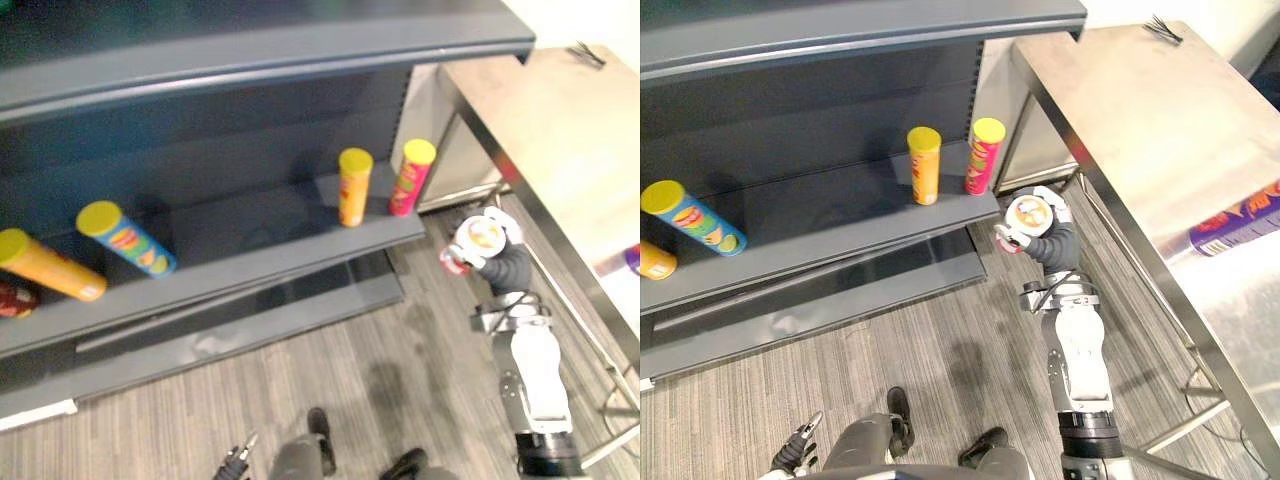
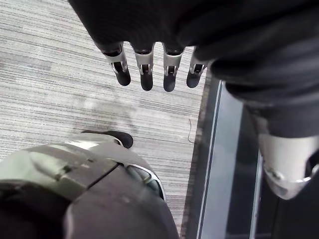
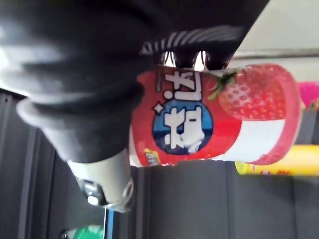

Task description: Put the gum and the chips on the shelf.

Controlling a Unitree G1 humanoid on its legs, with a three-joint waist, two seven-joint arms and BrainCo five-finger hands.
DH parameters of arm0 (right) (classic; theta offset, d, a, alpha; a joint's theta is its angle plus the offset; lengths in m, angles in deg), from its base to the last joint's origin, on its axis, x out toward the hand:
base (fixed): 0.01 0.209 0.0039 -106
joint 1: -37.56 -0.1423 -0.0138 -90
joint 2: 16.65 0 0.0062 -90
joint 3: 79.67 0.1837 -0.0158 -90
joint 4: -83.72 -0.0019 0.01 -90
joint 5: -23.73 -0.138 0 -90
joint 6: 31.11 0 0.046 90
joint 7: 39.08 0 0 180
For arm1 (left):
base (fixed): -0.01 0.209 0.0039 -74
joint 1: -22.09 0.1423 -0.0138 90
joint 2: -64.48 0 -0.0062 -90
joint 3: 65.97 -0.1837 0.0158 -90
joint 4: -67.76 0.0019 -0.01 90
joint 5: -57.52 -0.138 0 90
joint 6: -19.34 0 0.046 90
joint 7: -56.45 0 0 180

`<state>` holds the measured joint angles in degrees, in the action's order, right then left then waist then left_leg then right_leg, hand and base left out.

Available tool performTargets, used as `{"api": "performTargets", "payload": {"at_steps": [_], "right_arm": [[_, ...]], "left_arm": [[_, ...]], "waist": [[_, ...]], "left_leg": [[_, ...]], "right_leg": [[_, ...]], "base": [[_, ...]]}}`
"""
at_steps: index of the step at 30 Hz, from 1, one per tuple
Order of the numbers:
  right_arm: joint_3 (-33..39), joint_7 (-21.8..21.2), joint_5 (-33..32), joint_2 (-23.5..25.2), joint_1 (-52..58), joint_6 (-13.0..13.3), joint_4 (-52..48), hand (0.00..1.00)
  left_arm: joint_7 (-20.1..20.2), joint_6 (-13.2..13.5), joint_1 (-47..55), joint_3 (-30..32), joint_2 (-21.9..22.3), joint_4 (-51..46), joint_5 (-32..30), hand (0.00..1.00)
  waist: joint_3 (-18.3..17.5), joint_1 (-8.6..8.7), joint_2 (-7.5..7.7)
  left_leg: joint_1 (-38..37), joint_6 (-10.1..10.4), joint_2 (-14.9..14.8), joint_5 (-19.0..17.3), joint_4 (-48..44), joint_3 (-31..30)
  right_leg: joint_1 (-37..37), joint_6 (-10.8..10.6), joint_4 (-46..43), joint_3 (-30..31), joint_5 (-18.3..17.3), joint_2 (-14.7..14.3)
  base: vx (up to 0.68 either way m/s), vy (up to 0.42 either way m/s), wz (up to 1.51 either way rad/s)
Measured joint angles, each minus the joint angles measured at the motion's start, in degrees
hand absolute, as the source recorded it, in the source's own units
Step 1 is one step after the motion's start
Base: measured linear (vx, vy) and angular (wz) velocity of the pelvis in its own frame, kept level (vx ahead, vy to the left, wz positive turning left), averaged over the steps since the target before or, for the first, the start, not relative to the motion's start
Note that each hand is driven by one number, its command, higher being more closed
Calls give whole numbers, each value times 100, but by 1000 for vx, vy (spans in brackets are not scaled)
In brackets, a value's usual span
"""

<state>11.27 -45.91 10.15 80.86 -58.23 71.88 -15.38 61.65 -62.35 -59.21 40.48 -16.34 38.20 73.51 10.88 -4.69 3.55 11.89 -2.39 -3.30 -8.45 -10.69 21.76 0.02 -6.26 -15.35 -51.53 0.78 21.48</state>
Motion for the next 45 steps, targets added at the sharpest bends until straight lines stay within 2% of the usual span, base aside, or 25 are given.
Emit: {"api": "performTargets", "payload": {"at_steps": [1,2,3,5,6,9,11,15,18,22,24,29,31,32,36,41,43,45], "right_arm": [[-3,-4,-1,-62,60,-8,0,100],[-4,-16,-2,-186,129,-21,15,100],[-9,-65,-2,-201,220,-24,4,100],[-105,-103,-24,-183,376,-24,-51,100],[-212,-136,-34,-179,446,-24,-109,100],[-322,-213,-47,-172,578,-19,-325,100],[-367,-255,-51,-148,596,-23,-373,100],[-354,-253,-192,36,593,-23,-373,100],[-268,-254,-279,53,726,-23,-381,100],[-93,-259,-328,49,1030,-23,-385,100],[-93,-266,-331,50,1084,-23,-385,100],[-96,-381,-331,51,1179,-24,-384,100],[-97,-390,-331,53,1184,-23,-384,100],[-97,-388,-331,54,1209,-23,-378,100],[-98,-380,-332,53,1281,-23,-372,100],[-150,-378,-409,46,1372,-21,-357,100],[-145,-369,-464,45,1375,-21,-354,100],[-142,-365,-469,44,1380,-23,-339,100]], "left_arm": [[-24,7,6,-174,-24,-4,84,0],[-50,38,-2,-444,-58,-13,131,0],[-67,59,-13,-608,-138,-13,151,0],[-98,104,-11,-651,-238,72,166,0],[-137,105,11,-656,-236,124,175,0],[-159,114,3,-724,-244,116,172,0],[-158,109,7,-749,-229,134,171,0],[-151,102,89,-715,-206,279,163,0],[-109,103,83,-704,-172,299,130,0],[-42,99,69,-568,-117,312,57,0],[-37,100,45,-498,-69,286,-52,0],[-40,87,52,-488,-24,283,-150,0],[-45,59,58,-502,-18,288,-150,0],[-52,34,54,-517,-25,292,-149,0],[-67,31,41,-536,-44,307,-148,0],[-35,28,11,-656,-92,334,-46,0],[-22,28,-20,-742,-124,331,-46,0],[-28,24,-18,-742,-134,338,-50,0]], "waist": [[13,11,-18],[51,104,-142],[74,225,-223],[70,301,-185],[50,282,-131],[24,299,-64],[5,277,-31],[-22,236,7],[-124,281,2],[-287,294,-32],[-302,312,-56],[-393,301,-133],[-405,305,-146],[-404,309,-146],[-408,332,-131],[-418,331,-117],[-425,322,-118],[-425,347,-118]], "left_leg": [[-116,-60,167,29,120,-154],[-262,-193,243,67,149,-486],[-328,-233,266,102,211,-865],[-522,-300,428,218,337,-1131],[-649,-302,567,225,383,-1219],[-747,-295,762,220,388,-1352],[-719,-239,827,184,381,-1446],[-719,-71,687,83,338,-1419],[-739,60,497,23,367,-1434],[-981,291,389,166,758,-1479],[-1074,336,369,274,943,-1501],[-1117,376,358,365,1068,-1596],[-1121,377,366,364,1056,-1609],[-1119,380,364,358,1045,-1624],[-1107,377,361,281,862,-1703],[-868,425,255,-119,-72,-1767],[-803,425,226,-114,1,-1744],[-823,453,93,-96,166,-1415]], "right_leg": [[174,412,-660,509,-47,296],[700,823,-1495,1912,-190,281],[961,446,-1558,3211,-619,-279],[1115,348,-1385,3952,-837,-685],[1188,350,-1169,4038,-853,-779],[1192,286,-633,4057,-800,-898],[1125,190,-31,4096,-509,-994],[792,65,639,4124,-414,-1205],[623,108,978,4094,-317,-1428],[432,126,1171,4000,-307,-1559],[375,127,1236,3938,-307,-1592],[360,129,1257,3870,-309,-1610],[371,195,1187,3872,-354,-1600],[401,275,1054,3871,-418,-1592],[486,314,640,3867,-673,-1552],[557,427,-78,3791,-1145,-1517],[673,479,-180,3742,-1212,-1499],[704,484,-185,3662,-1212,-1470]], "base": [[61,202,87],[115,218,138],[152,187,142],[173,90,131],[172,56,102],[139,38,86],[121,-9,53],[94,-90,-13],[77,-126,-7],[64,-99,3],[51,-62,10],[20,-17,11],[-21,3,2],[-48,0,5],[-35,-21,9],[-43,-71,11],[-69,-70,10],[-42,-74,22]]}}
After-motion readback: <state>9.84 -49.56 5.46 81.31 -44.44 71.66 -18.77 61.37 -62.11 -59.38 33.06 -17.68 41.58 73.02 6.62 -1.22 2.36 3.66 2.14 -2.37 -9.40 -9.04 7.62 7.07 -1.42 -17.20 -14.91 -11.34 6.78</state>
